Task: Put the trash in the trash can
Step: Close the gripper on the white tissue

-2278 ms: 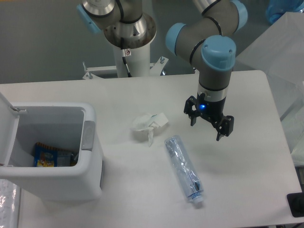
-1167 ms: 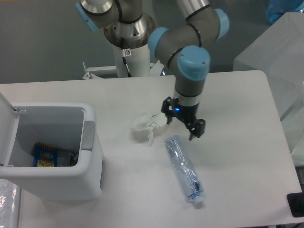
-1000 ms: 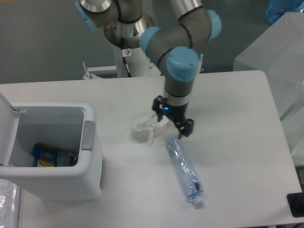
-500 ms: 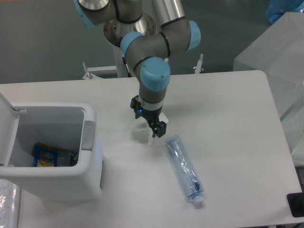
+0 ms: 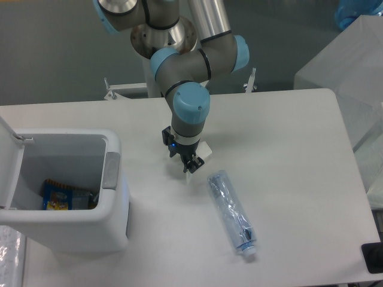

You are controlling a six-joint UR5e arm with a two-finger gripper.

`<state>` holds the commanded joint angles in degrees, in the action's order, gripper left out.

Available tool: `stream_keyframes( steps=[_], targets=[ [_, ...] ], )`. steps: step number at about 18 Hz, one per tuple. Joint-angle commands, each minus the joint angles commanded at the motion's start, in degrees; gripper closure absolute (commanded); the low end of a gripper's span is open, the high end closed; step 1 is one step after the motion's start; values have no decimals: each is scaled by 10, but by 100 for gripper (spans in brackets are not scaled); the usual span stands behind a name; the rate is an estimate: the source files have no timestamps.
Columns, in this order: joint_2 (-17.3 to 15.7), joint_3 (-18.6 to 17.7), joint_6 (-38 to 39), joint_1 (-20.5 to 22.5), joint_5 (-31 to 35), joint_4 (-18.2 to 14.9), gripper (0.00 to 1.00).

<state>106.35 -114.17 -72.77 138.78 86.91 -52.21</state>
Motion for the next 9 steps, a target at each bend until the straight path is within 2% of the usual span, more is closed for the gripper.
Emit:
stream_keyframes(
  steps=[3,7,9],
  targets=[
    [-1,3,0,0,2,0,98],
    [-3,11,-4,3,-2,-4,100],
    [-4,26,-4,10,-10,-13,100]
  ],
)
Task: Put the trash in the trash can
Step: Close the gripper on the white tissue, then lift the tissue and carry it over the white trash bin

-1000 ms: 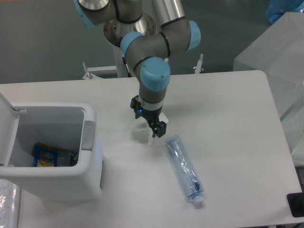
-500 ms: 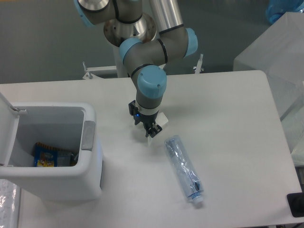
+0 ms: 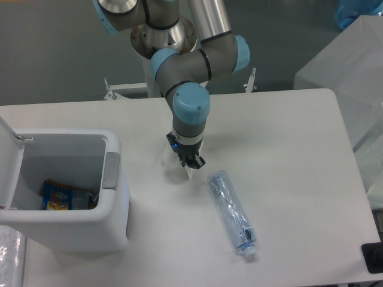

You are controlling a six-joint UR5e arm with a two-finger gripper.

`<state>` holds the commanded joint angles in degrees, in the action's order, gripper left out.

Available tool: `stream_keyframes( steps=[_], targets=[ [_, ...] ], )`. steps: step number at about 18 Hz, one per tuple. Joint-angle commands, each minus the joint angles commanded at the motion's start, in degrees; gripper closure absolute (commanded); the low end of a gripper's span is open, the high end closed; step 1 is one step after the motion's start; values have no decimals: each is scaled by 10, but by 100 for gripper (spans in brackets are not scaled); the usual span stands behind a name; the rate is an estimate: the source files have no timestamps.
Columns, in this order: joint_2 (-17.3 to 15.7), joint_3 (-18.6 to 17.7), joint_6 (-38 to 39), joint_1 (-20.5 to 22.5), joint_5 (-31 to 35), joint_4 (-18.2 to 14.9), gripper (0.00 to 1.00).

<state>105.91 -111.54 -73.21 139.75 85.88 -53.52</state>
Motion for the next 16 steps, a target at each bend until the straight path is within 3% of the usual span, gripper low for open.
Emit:
stream_keyframes(
  steps=[8,16],
  targets=[
    [-31,35,15,54,-201,-1,100],
    [-31,134,190,58,-312,2,100]
  ],
)
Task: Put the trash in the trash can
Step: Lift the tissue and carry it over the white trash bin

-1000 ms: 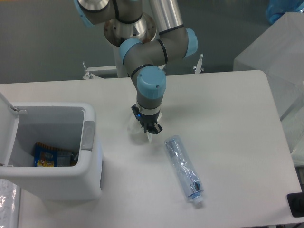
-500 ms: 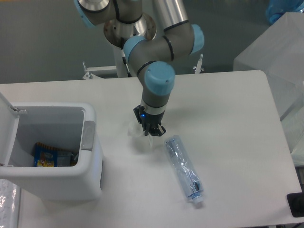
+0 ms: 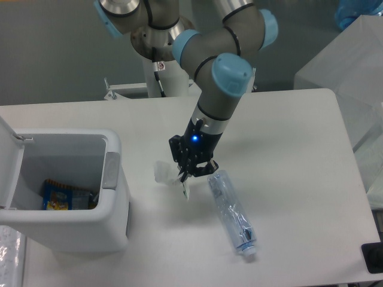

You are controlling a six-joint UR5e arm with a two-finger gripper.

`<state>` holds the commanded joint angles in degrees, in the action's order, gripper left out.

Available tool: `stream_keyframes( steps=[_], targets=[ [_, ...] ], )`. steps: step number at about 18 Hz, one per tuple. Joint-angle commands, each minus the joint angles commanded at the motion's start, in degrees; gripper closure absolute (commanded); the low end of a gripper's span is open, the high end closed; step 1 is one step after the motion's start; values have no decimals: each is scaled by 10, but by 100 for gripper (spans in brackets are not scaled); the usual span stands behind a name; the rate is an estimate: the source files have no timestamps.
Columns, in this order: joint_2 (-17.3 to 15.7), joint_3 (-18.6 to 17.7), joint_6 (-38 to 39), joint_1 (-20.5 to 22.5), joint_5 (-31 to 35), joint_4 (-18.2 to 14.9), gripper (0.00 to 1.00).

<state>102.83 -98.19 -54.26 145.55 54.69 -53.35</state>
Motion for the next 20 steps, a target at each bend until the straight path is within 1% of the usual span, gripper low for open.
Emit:
stream_keyframes(
  steps=[2,5,9,10,12,14,17,20],
  targets=[
    [1,35,45,2,-36,1,100],
    [2,89,117,-1,-71,1,100],
    [4,137,195,-8,-115,2,100],
    [3,143,209,-11,-118,3,100],
    [-1,147,219,-30,-118,3,100],
    [-2,147,222,-46,-118,3,100],
    [-15,146,238,-64,-118,4,100],
    [-15,143,241,-93,-118,4,100]
  ],
)
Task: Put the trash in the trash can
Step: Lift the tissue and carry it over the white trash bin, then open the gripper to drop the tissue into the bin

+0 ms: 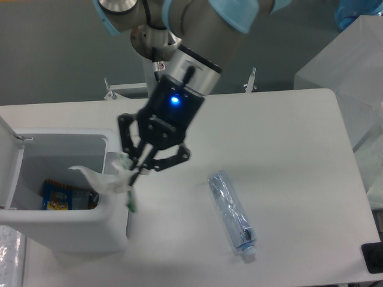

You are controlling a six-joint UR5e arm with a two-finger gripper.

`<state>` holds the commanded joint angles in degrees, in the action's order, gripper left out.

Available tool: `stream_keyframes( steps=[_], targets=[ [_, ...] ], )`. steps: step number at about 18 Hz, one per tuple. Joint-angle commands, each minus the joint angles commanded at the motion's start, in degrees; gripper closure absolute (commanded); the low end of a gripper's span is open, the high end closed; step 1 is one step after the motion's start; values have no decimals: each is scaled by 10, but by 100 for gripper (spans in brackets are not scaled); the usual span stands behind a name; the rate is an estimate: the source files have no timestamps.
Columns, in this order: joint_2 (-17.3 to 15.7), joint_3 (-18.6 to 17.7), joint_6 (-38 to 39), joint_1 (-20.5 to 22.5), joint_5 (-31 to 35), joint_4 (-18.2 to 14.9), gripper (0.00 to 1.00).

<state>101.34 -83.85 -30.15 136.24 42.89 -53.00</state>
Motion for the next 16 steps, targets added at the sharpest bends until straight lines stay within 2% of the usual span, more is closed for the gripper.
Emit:
stream_keyframes(
  steps=[4,5,6,7,8,9,11,16],
  targets=[
    [1,-9,2,-23,1,1,92],
    [2,-11,1,-24,1,2,86],
    [2,-14,-2,-25,1,3,70],
    [2,-17,-5,-26,1,4,50],
    [2,-19,-8,-26,1,5,16],
    [1,-22,-8,-26,1,5,5],
    [0,-27,-7,-27,2,6,0],
    [5,-35,-8,-27,6,6,0]
  ],
)
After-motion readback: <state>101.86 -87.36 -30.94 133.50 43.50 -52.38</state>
